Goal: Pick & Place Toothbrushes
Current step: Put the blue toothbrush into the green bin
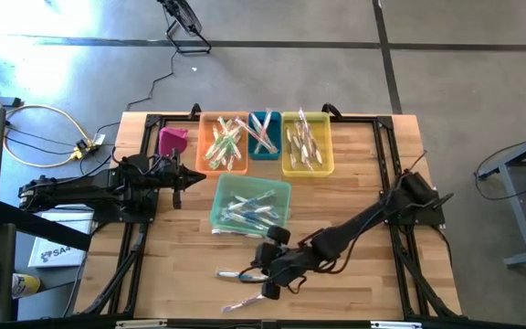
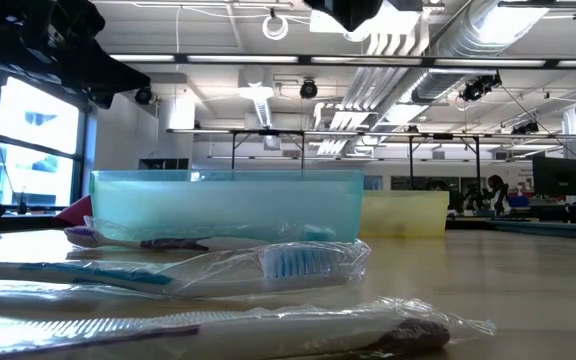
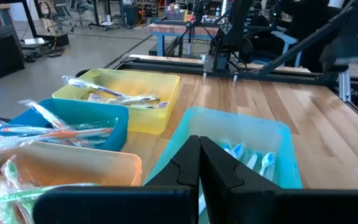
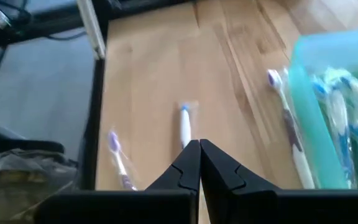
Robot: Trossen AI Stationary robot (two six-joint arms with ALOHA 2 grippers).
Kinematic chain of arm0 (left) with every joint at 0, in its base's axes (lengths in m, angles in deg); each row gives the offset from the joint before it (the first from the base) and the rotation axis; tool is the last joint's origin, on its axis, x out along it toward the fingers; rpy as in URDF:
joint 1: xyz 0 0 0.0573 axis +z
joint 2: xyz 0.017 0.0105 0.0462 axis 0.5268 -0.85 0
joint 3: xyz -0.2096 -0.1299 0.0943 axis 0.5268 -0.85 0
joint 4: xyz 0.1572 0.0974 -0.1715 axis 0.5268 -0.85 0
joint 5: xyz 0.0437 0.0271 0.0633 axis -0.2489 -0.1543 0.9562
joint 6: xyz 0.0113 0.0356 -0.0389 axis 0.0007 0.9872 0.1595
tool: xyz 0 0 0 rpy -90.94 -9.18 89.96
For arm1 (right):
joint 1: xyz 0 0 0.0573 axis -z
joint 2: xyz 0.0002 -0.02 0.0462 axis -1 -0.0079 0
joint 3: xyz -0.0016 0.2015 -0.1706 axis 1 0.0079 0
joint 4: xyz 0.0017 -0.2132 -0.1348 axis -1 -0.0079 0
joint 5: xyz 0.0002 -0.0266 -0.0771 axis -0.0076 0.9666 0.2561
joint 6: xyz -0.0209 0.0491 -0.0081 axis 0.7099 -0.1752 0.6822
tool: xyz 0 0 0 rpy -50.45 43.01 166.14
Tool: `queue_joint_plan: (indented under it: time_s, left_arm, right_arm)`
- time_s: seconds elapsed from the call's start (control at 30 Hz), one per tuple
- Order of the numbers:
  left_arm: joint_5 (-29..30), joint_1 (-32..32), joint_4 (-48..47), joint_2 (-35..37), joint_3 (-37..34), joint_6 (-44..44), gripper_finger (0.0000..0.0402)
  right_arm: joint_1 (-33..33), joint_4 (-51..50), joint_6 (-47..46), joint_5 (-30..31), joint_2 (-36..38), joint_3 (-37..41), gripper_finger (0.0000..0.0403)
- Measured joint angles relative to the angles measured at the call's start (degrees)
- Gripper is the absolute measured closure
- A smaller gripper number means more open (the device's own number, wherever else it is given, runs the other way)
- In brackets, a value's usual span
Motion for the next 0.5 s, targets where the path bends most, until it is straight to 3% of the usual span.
queue_joint_plan:
  time_s: [0.5]
  left_arm:
    - [0.0,0.0,0.0,0.0,0.0,0.0,0.0402]
  right_arm:
    - [0.3,0.3,0.1,-8.6,-6.6,-0.1,0.0401]
